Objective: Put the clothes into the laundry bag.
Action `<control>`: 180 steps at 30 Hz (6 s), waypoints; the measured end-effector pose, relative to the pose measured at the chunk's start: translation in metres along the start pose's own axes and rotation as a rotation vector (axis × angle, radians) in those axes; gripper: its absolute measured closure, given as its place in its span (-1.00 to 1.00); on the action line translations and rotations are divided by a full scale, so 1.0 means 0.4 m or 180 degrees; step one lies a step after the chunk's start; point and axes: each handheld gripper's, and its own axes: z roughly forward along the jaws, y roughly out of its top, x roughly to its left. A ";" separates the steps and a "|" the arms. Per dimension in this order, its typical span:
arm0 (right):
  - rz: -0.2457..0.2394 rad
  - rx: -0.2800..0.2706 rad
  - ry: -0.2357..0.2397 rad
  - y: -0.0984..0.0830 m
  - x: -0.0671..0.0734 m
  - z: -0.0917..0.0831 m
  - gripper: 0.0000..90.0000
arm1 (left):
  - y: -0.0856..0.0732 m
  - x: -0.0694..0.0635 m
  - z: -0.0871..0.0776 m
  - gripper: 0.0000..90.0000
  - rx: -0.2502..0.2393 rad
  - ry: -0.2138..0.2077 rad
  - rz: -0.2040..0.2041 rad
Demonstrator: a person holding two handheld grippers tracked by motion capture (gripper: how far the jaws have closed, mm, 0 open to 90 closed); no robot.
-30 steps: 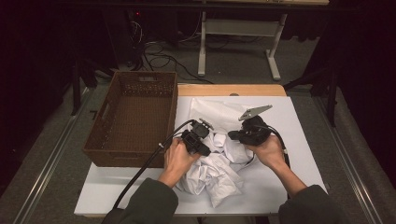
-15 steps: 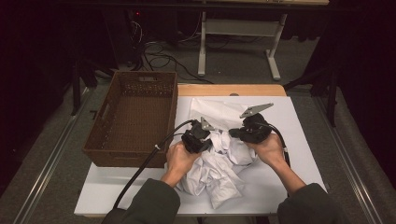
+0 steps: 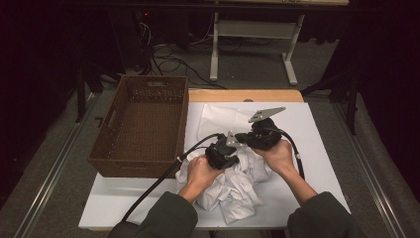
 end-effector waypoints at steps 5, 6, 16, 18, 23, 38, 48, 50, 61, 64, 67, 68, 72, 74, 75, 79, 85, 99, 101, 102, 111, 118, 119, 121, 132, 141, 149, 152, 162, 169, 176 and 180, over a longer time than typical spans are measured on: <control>-0.0001 0.0019 0.0097 -0.019 0.004 -0.001 1.00 | 0.008 0.056 0.056 0.91 0.0102 0.0325 -0.0316; 0.0012 0.0018 0.0110 -0.023 0.006 -0.001 1.00 | 0.011 0.061 0.063 0.90 0.0126 0.0373 -0.0341; -0.0012 0.0223 0.0009 -0.059 -0.011 0.008 1.00 | 0.018 0.045 -0.021 0.04 0.0416 0.0362 -0.0220; -0.0006 0.0233 0.0001 -0.062 -0.013 0.011 1.00 | 0.023 0.035 -0.066 -0.07 0.0398 0.0369 -0.0188; -0.0018 0.0251 -0.0034 -0.056 -0.007 0.014 1.00 | 0.029 0.039 -0.135 -0.19 0.0390 0.0413 -0.0289; 0.0165 0.0085 -0.0106 -0.020 -0.046 -0.005 1.00 | -0.001 0.160 0.066 -0.19 0.0904 0.0378 -0.1158; 0.0161 0.0117 -0.0100 -0.008 -0.044 0.009 1.00 | 0.009 0.141 0.017 0.88 0.0575 0.0116 -0.0870; 0.0158 0.0113 -0.0104 -0.006 -0.049 0.011 1.00 | 0.015 0.132 -0.014 0.91 0.0479 0.0104 -0.0781; 0.0115 -0.0022 -0.0064 0.029 -0.022 0.013 1.00 | 0.034 0.011 -0.069 0.93 0.0055 -0.0376 -0.0233; 0.0099 -0.0026 -0.0017 0.030 -0.009 0.014 1.00 | 0.035 0.023 -0.020 0.92 0.0128 -0.0207 -0.0337; 0.0083 -0.0028 0.0012 0.015 -0.009 0.009 1.00 | 0.038 0.056 0.035 0.88 0.0168 0.0091 -0.0512; 0.0090 -0.0026 0.0010 0.007 -0.012 0.008 1.00 | 0.036 0.067 0.045 0.85 0.0185 0.0139 -0.0545; 0.0121 0.0084 -0.0077 -0.034 -0.027 0.001 0.99 | 0.037 0.077 0.025 0.36 0.0312 0.0187 -0.0628; 0.0159 0.0130 -0.0106 -0.052 -0.044 -0.005 0.99 | 0.039 0.071 -0.016 0.09 0.0338 0.0262 -0.0522; 0.0200 0.0139 -0.0108 -0.057 -0.049 -0.008 0.99 | 0.039 0.071 -0.031 0.02 0.0338 0.0272 -0.0496; 0.0226 0.0119 -0.0140 -0.059 -0.054 -0.020 0.99 | 0.046 0.088 -0.101 -0.13 0.0384 0.0465 -0.0544; 0.0206 0.0087 -0.0196 -0.039 -0.056 -0.019 0.99 | 0.026 0.131 -0.032 -0.16 0.1053 0.0657 -0.0888; 0.0161 0.0464 -0.0405 -0.021 -0.081 0.051 0.77 | -0.011 0.138 0.095 0.75 0.1323 0.0375 -0.1018; 0.0121 0.0556 -0.0506 -0.012 -0.089 0.074 0.65 | -0.014 0.135 0.089 0.86 0.1271 0.0370 -0.0987; 0.0124 0.0590 -0.0552 -0.007 -0.092 0.085 0.63 | -0.016 0.132 0.084 0.89 0.1224 0.0379 -0.0954; 0.0150 0.0616 -0.0603 0.010 -0.101 0.117 0.99 | 0.007 0.053 -0.036 0.93 0.0351 0.0233 -0.0378; 0.0101 0.0166 -0.0353 0.031 -0.057 0.034 1.00 | 0.016 0.018 -0.051 0.93 0.0272 -0.0028 -0.0199; 0.0084 0.0121 -0.0331 0.035 -0.049 0.023 1.00 | 0.016 0.018 -0.042 0.93 0.0269 -0.0050 -0.0217; 0.0010 0.0062 -0.0276 0.039 -0.034 0.005 1.00 | 0.019 0.019 -0.023 0.93 0.0254 -0.0107 -0.0247; -0.0037 0.0032 0.0012 -0.011 0.012 -0.002 1.00 | 0.022 0.090 0.054 0.92 0.0158 0.0320 -0.0773; 0.0026 0.0162 -0.0036 -0.059 0.000 0.009 1.00 | 0.015 0.078 -0.001 0.18 0.0390 0.0381 -0.0548; -0.0005 0.0136 -0.0186 -0.048 -0.002 -0.003 0.99 | 0.002 0.035 -0.077 -0.09 0.0656 0.0349 -0.0397; -0.0028 0.0157 -0.0206 -0.046 -0.002 0.001 0.99 | -0.010 0.029 -0.061 -0.15 0.0892 0.0297 -0.0441; -0.0008 0.0243 -0.0225 -0.046 -0.011 0.006 0.99 | -0.039 0.041 0.032 0.05 0.0999 0.0226 -0.0601; -0.0028 0.0259 -0.0222 -0.058 -0.017 -0.002 0.99 | -0.022 -0.007 -0.113 0.03 0.0921 0.0406 -0.0442; -0.0056 0.0217 -0.0215 -0.055 0.002 -0.002 0.98 | -0.026 0.050 -0.088 -0.13 0.0922 0.0781 -0.0441; -0.0001 0.0199 -0.0208 -0.053 -0.014 -0.015 0.98 | -0.032 0.093 -0.045 -0.18 0.1085 0.0931 -0.0526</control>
